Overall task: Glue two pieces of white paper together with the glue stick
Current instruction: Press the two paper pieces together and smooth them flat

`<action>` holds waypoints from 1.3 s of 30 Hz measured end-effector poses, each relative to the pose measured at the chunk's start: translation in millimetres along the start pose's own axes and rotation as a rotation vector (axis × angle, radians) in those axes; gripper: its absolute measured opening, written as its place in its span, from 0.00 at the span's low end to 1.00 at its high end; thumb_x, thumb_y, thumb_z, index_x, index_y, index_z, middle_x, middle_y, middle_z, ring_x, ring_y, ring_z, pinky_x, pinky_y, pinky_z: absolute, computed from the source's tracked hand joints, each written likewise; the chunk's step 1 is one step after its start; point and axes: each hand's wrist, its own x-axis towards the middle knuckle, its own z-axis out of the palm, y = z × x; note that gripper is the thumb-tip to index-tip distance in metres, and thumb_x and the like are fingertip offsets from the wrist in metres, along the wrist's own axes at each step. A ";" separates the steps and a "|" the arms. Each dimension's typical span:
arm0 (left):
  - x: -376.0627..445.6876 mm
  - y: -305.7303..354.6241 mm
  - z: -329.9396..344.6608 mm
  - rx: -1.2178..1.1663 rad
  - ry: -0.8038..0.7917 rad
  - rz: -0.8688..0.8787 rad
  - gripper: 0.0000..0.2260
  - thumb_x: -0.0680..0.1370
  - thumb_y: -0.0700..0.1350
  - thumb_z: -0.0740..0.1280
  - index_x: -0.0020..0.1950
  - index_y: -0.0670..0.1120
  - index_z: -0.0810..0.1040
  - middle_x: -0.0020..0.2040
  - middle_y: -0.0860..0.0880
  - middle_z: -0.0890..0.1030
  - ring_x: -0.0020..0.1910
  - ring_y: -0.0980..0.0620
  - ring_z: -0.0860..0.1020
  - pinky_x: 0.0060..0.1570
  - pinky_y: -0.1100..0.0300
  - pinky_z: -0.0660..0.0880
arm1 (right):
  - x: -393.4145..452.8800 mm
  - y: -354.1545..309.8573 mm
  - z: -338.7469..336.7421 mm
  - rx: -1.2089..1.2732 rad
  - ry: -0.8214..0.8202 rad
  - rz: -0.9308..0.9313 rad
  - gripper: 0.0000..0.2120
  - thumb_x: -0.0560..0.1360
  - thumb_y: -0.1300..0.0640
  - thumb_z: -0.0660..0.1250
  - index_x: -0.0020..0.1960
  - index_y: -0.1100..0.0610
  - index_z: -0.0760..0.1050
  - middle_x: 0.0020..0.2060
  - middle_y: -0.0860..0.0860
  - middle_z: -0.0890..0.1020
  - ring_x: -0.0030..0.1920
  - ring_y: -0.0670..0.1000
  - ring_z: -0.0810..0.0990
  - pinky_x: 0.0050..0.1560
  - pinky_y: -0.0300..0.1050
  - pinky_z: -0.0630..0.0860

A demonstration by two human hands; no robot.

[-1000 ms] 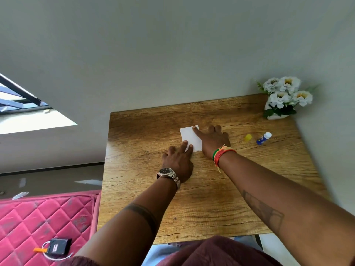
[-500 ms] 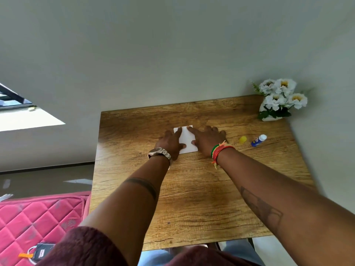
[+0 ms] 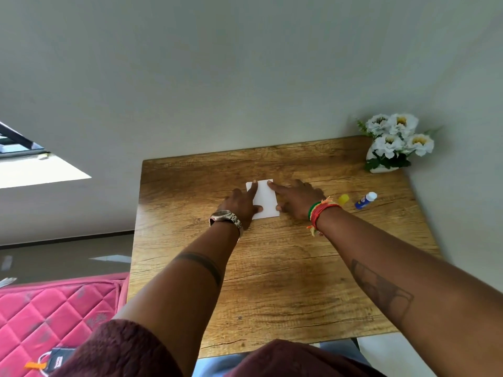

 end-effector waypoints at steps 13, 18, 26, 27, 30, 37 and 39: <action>-2.4 -6.1 -19.3 -0.146 -0.104 -0.011 0.46 0.77 0.53 0.73 0.82 0.54 0.43 0.64 0.40 0.76 0.43 0.48 0.75 0.27 0.61 0.68 | 4.9 -5.0 -13.6 -0.020 -0.108 0.012 0.47 0.68 0.28 0.66 0.77 0.29 0.41 0.79 0.60 0.60 0.75 0.68 0.62 0.70 0.67 0.64; -5.9 -3.1 -26.9 -0.129 -0.137 0.001 0.47 0.77 0.50 0.73 0.82 0.53 0.41 0.65 0.39 0.76 0.45 0.47 0.77 0.30 0.59 0.71 | 0.1 -11.6 -4.9 -0.018 -0.018 0.063 0.39 0.71 0.25 0.59 0.76 0.28 0.44 0.78 0.60 0.61 0.73 0.68 0.64 0.67 0.70 0.63; -14.6 -0.6 -34.2 -0.122 -0.097 -0.039 0.41 0.77 0.52 0.73 0.82 0.50 0.51 0.68 0.41 0.76 0.60 0.40 0.79 0.55 0.54 0.78 | -3.9 -9.9 -15.7 0.032 -0.075 0.047 0.47 0.70 0.34 0.71 0.77 0.30 0.44 0.75 0.59 0.65 0.72 0.67 0.68 0.66 0.67 0.67; -17.7 0.5 -34.0 -0.110 -0.076 -0.034 0.44 0.75 0.50 0.74 0.82 0.49 0.49 0.70 0.40 0.74 0.64 0.39 0.77 0.60 0.50 0.76 | -6.9 -9.8 -15.3 0.050 -0.071 0.047 0.47 0.70 0.34 0.72 0.78 0.30 0.44 0.76 0.59 0.64 0.72 0.67 0.67 0.67 0.66 0.67; -29.0 1.8 -26.4 -0.155 -0.033 -0.015 0.46 0.75 0.46 0.75 0.83 0.52 0.46 0.69 0.39 0.74 0.59 0.39 0.78 0.55 0.45 0.78 | -22.7 -9.5 -10.6 0.125 -0.026 0.054 0.47 0.70 0.36 0.72 0.78 0.31 0.44 0.76 0.59 0.64 0.72 0.67 0.67 0.68 0.66 0.69; -55.5 3.8 -0.1 -0.368 0.251 -0.090 0.19 0.80 0.42 0.63 0.71 0.47 0.73 0.63 0.41 0.79 0.57 0.42 0.79 0.48 0.55 0.75 | -57.0 -23.7 15.8 0.386 0.238 0.130 0.28 0.78 0.45 0.66 0.76 0.49 0.66 0.69 0.60 0.72 0.68 0.63 0.71 0.64 0.58 0.74; -60.5 11.6 -0.5 -0.592 0.334 -0.289 0.16 0.79 0.42 0.62 0.66 0.44 0.78 0.60 0.42 0.82 0.57 0.42 0.80 0.50 0.55 0.76 | -55.5 -32.4 17.2 0.659 0.281 0.260 0.23 0.78 0.48 0.68 0.70 0.55 0.74 0.67 0.59 0.76 0.66 0.62 0.75 0.64 0.54 0.75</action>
